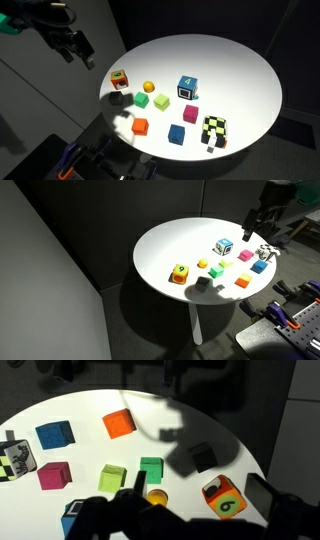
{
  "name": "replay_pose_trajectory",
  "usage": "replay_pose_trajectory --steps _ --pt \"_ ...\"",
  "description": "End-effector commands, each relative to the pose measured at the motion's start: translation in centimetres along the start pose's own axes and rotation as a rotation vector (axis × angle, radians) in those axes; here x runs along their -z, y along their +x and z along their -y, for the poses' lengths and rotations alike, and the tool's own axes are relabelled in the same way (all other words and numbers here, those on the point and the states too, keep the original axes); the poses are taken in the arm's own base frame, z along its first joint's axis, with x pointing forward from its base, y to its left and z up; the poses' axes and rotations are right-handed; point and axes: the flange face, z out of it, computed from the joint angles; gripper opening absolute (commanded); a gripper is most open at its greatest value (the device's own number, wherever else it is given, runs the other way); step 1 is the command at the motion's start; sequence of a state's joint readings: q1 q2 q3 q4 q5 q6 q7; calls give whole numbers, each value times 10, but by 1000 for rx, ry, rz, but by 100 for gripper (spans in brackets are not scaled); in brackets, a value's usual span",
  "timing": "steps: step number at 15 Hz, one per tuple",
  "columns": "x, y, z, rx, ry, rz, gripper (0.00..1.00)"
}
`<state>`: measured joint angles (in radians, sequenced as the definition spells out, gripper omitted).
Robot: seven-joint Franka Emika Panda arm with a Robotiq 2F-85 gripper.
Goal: Put the green block on the yellow block on the right
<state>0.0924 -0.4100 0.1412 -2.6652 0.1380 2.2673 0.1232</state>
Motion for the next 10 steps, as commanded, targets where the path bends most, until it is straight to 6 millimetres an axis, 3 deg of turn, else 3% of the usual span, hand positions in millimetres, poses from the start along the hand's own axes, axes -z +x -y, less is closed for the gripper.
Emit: replay_pose_trajectory --steps 1,4,5,10 --pt "-11 22 -18 -58 -1 -48 100" --pt "-17 31 -27 -73 -23 -71 100" --pt "-18 23 -24 -51 -1 -60 100" --pt "-21 26 -27 -57 -8 -58 100"
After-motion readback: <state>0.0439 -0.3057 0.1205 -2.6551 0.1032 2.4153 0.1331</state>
